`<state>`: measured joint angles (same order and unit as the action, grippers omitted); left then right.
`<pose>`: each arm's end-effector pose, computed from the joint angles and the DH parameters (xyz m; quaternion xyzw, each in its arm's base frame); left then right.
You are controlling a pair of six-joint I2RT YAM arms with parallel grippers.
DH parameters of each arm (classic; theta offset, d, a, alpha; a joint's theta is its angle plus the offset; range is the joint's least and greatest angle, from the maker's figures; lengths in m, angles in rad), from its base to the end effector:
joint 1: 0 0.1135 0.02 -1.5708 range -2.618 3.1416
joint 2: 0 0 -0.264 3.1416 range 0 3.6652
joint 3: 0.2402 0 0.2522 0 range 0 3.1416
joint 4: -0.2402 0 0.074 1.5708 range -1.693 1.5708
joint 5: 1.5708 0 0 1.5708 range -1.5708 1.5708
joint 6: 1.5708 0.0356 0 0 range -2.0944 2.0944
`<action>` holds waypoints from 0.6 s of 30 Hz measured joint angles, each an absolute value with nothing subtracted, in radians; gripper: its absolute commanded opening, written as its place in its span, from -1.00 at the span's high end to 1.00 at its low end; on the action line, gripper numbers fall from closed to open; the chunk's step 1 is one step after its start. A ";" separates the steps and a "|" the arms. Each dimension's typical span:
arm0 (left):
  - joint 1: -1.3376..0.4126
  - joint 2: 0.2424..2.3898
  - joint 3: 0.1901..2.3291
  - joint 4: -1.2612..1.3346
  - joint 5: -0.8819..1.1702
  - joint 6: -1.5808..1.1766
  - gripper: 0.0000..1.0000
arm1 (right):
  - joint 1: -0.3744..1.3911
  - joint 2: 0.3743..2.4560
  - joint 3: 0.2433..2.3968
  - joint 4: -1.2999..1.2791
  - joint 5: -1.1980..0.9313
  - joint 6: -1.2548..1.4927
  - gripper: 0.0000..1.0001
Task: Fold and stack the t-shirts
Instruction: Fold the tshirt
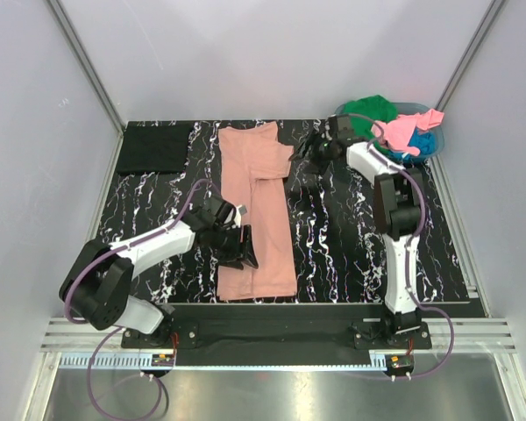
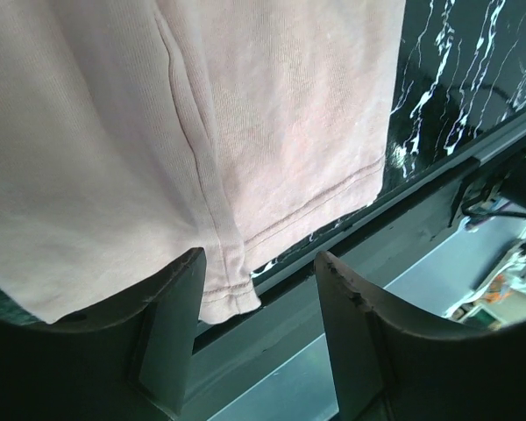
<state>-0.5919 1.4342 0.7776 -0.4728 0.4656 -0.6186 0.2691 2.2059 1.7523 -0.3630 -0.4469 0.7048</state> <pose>0.2068 -0.1583 0.1774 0.0378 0.9500 -0.3063 0.0471 0.4738 0.1466 0.1953 0.1163 0.9028 0.3501 0.2209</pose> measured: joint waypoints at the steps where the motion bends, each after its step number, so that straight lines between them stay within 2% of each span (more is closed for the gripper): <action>1: -0.592 1.430 0.780 -0.479 0.464 -0.605 -0.17 | 0.247 2.252 1.792 -0.356 -0.449 0.715 -0.45; 8: -0.592 1.412 0.783 -0.496 0.462 -0.546 -0.17 | 0.230 2.505 2.101 -0.345 -0.435 0.673 -0.39; 12: -0.592 1.377 0.783 -0.508 0.457 -0.531 -0.17 | 0.247 2.571 2.197 -0.341 -0.398 0.633 -0.17; 18: -0.592 1.316 0.752 -0.509 0.455 -0.531 -0.17 | 0.253 2.690 2.355 -0.350 -0.351 0.609 -0.06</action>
<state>-0.5919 1.3163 0.7521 -0.5095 0.4545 -0.5308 0.2527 2.6904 2.3554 -0.3500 -0.3508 0.6090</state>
